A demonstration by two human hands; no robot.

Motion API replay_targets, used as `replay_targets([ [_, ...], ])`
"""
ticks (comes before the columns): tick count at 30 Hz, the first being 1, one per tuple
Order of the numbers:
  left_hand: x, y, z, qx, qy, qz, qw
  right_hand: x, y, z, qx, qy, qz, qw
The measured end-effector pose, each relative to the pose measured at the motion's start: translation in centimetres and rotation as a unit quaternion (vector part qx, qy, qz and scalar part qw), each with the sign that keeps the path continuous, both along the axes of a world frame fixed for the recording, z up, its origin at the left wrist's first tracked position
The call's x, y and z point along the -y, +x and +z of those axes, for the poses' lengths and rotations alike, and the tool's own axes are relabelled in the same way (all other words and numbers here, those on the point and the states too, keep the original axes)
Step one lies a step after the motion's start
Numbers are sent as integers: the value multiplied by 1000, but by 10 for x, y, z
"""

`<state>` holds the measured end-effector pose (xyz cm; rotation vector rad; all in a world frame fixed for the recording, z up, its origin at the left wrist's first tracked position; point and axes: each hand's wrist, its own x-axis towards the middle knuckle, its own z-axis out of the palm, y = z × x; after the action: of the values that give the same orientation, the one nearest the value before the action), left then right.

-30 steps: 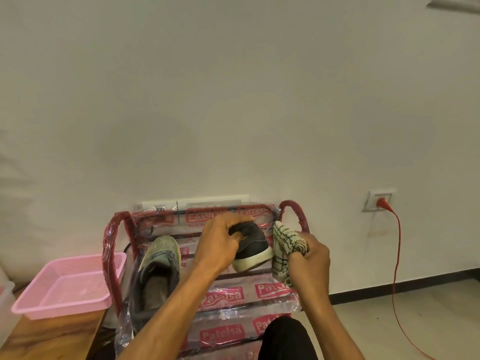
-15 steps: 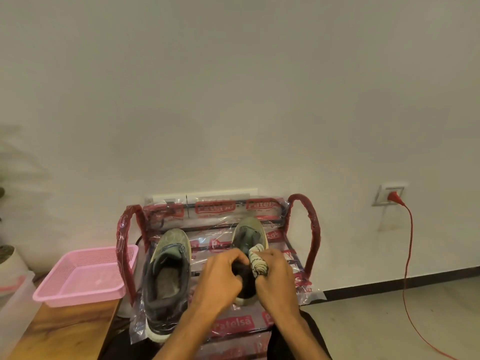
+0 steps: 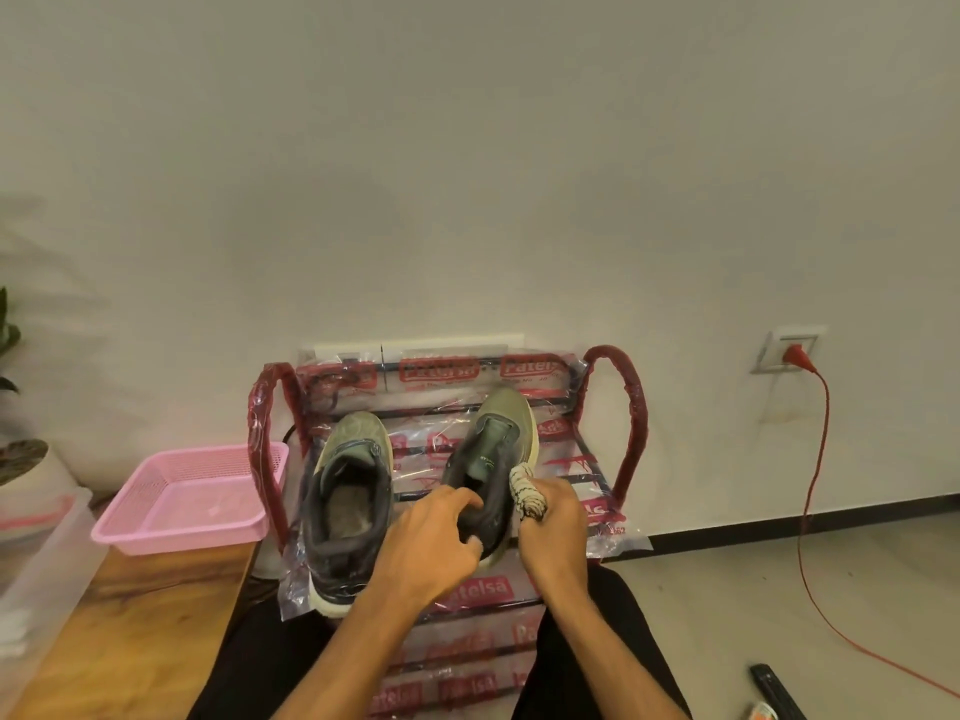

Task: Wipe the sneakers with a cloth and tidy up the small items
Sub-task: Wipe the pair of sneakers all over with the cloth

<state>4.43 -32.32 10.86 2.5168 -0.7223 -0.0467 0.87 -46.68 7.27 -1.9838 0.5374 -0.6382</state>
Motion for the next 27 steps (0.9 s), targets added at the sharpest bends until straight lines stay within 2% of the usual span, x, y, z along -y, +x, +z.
replay_targets([
  [4,1,0,-8,22,-29,20,999,-31,-23,-19,-16,-128,107,986],
  [6,1,2,-11,11,-47,30,998,-35,-28,-23,-19,-217,122,968],
  [8,2,2,-12,1,-54,37,998,-24,-18,-22,-38,-252,101,962],
  [11,2,4,-13,-10,-71,45,996,-13,-4,-15,-77,-260,81,959],
  [16,3,8,-18,-22,-114,62,991,-22,-24,-21,-46,-284,149,946],
  [20,5,11,-20,-39,-124,63,990,-7,-5,-17,-79,-336,126,930],
  [23,5,13,-22,-42,-133,75,987,-6,11,-10,-107,-312,100,939],
  [27,4,16,-22,-35,-138,82,986,-26,-6,-18,-81,-246,105,960],
])
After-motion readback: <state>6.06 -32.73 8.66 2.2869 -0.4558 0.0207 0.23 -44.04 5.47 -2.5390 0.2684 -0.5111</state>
